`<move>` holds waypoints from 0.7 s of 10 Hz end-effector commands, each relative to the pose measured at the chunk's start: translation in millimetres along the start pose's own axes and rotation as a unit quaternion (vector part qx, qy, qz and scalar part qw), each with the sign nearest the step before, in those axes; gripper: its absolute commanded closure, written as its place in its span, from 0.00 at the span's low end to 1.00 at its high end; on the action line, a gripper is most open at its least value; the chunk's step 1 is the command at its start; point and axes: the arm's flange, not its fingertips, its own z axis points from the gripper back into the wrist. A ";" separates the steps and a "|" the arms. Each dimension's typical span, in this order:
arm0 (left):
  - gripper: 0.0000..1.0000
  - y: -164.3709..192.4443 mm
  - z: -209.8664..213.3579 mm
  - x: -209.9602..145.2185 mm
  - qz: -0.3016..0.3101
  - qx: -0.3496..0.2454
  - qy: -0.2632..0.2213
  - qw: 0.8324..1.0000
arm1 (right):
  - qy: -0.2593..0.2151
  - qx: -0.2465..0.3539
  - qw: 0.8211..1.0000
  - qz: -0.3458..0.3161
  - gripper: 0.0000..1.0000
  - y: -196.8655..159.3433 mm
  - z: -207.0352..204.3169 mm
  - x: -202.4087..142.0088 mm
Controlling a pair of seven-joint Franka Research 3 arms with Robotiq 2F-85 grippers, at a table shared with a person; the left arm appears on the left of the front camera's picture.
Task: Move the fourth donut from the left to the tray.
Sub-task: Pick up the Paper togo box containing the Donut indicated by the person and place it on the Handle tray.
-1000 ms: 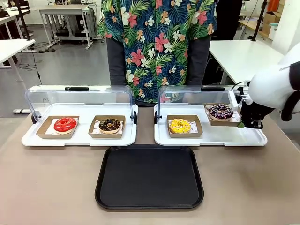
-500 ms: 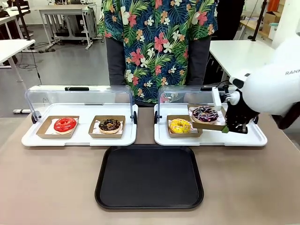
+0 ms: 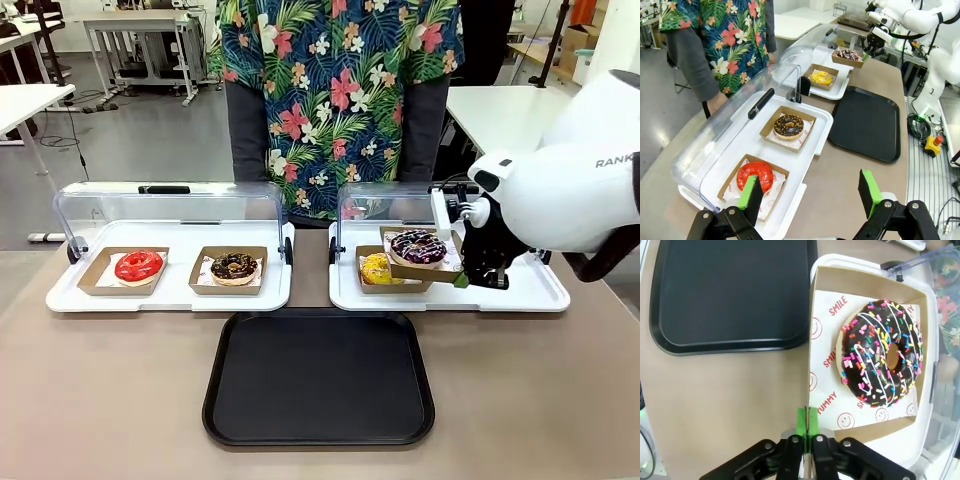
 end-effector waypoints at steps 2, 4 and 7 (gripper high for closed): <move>0.00 -1.5 0.6 0.8 -0.005 -0.005 0.000 1.000 | 0.000 0.000 1.000 0.000 0.98 0.0 0.0 0.0; 0.00 -1.5 0.6 0.8 -0.005 -0.005 0.000 1.000 | 0.029 -0.046 0.998 0.013 0.98 52.3 -19.6 38.6; 0.00 -1.5 0.6 0.8 -0.005 -0.005 0.000 1.000 | 0.033 -0.063 0.997 0.008 0.98 112.6 -37.4 80.2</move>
